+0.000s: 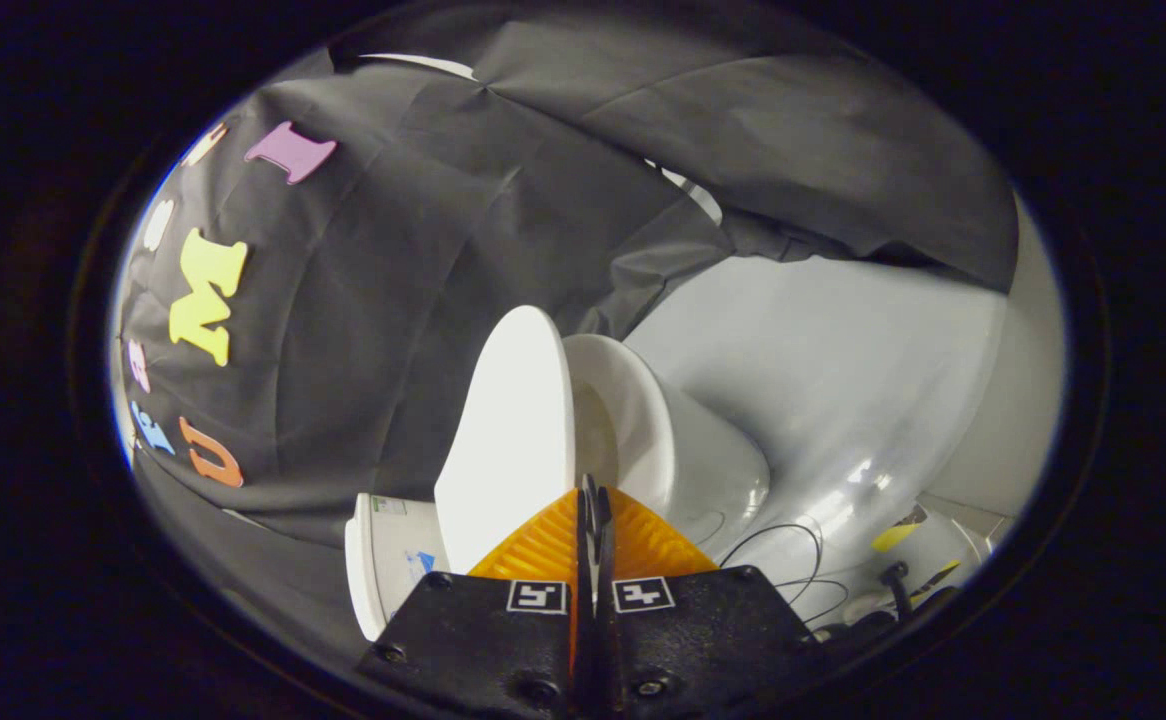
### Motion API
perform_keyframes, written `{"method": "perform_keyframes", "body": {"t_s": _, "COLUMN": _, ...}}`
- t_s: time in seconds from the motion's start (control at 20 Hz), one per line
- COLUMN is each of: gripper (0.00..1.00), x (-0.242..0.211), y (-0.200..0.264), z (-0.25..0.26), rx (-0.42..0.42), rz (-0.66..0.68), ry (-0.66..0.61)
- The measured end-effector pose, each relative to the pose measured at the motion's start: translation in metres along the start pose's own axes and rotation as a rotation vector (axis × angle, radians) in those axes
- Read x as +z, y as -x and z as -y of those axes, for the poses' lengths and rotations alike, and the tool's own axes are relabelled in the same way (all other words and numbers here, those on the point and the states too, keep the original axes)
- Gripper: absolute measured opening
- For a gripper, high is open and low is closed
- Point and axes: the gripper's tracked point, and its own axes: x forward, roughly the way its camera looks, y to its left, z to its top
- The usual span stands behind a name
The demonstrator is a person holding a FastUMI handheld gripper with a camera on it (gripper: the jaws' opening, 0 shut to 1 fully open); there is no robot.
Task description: Open the toilet lid.
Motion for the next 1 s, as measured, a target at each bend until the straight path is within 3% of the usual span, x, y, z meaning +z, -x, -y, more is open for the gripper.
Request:
{"method": "perform_keyframes", "body": {"t_s": 0.55, "gripper": 0.04, "x": -0.003, "y": 0.016, "z": -0.04, "rx": 0.119, "rz": -0.007, "ry": -0.042}}
{"method": "perform_keyframes", "body": {"t_s": 1.0, "gripper": 0.04, "x": -0.01, "y": 0.038, "z": -0.085, "rx": 0.183, "rz": 0.005, "ry": 0.032}}
